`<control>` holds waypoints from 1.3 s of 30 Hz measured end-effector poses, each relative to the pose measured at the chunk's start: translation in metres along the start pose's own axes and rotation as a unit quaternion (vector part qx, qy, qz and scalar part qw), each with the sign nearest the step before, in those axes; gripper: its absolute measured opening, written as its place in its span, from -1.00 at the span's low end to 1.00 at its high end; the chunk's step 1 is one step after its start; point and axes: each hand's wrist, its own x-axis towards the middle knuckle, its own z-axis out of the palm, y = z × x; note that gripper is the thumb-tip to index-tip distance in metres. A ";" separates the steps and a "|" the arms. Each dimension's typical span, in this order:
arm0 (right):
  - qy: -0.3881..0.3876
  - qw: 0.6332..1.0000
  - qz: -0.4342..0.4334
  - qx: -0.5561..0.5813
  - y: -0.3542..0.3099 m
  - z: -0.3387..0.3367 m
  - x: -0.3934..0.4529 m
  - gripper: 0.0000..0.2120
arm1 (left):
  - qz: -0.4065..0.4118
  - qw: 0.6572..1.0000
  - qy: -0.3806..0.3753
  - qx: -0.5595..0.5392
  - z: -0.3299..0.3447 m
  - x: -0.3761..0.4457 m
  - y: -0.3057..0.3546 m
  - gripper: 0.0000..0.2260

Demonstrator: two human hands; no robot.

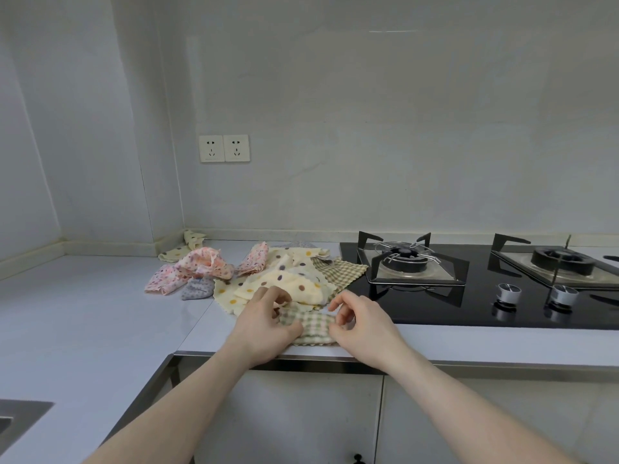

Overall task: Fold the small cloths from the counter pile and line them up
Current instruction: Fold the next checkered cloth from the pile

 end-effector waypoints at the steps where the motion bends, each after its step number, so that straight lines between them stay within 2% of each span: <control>1: 0.001 1.000 -0.003 -0.008 0.001 0.000 0.000 -0.81 | 0.000 1.000 -0.012 0.005 0.000 0.001 -0.001 -0.70; 6: -0.002 0.998 -0.021 -0.064 0.002 0.000 0.003 -0.68 | 0.004 1.000 -0.024 0.020 0.001 0.004 -0.006 -0.82; 10: -0.009 0.997 -0.010 -0.079 0.000 0.000 0.003 -0.83 | 0.005 0.998 0.004 -0.057 -0.002 0.004 -0.004 -0.89; 13: -0.016 0.999 0.025 -0.044 0.001 0.000 0.002 -0.88 | -0.006 0.995 0.001 -0.104 -0.003 0.003 -0.003 -0.96; 17: -0.015 0.999 0.030 0.042 -0.002 -0.004 0.000 -0.89 | -0.034 0.986 -0.017 -0.163 -0.004 0.005 -0.007 -0.92; 21: -0.003 0.993 0.030 0.117 -0.001 -0.008 0.001 -0.86 | -0.044 0.980 -0.029 -0.194 -0.008 0.005 -0.005 -0.71; 23: 0.002 0.992 0.030 0.125 0.001 -0.009 0.002 -0.85 | -0.040 0.983 -0.058 -0.169 -0.009 0.005 -0.004 -0.63; 26: -0.011 0.990 0.029 0.136 0.004 -0.009 0.002 -0.83 | -0.026 0.991 -0.081 -0.108 -0.007 0.006 -0.005 -0.73; 33: -0.031 0.986 0.029 0.162 0.006 -0.012 0.000 -0.80 | -0.025 0.992 -0.067 -0.105 -0.008 0.002 -0.003 -0.70; 39: -0.048 0.985 0.026 0.161 0.007 -0.011 0.000 -0.80 | 0.026 0.998 -0.044 -0.026 -0.009 -0.001 -0.008 -0.74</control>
